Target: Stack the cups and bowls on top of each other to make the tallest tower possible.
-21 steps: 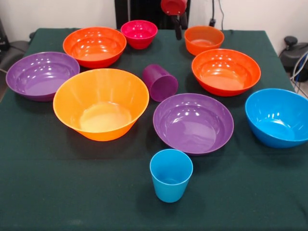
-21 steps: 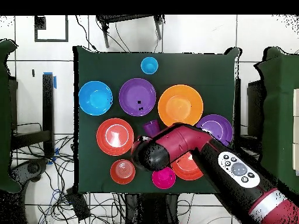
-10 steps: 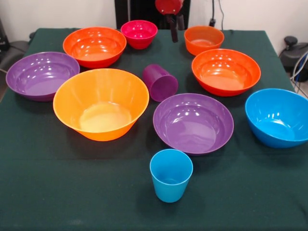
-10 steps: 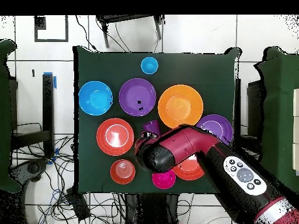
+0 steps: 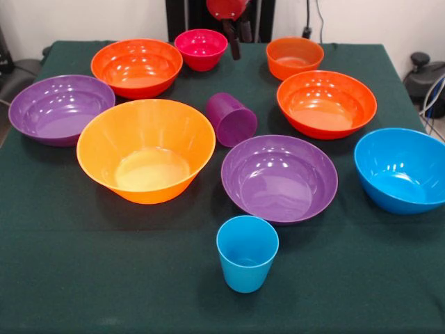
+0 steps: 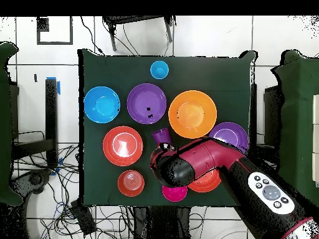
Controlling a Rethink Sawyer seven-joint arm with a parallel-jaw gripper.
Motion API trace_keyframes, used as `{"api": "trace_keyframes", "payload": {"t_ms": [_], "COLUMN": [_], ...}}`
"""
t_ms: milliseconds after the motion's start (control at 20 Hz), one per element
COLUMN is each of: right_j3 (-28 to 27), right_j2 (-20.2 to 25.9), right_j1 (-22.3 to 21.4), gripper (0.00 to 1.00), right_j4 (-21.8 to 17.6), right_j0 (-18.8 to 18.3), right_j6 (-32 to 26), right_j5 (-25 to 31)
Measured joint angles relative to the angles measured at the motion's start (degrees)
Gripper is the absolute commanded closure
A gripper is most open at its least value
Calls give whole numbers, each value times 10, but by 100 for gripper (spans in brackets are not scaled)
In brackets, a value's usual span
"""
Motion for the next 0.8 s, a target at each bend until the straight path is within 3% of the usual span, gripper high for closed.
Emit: {"api": "trace_keyframes", "payload": {"t_ms": [800], "right_j3": [42], "right_j2": [0], "right_j1": [-3], "gripper": [0], "right_j4": [-32], "right_j0": [-45], "right_j6": [0], "right_j5": [0]}}
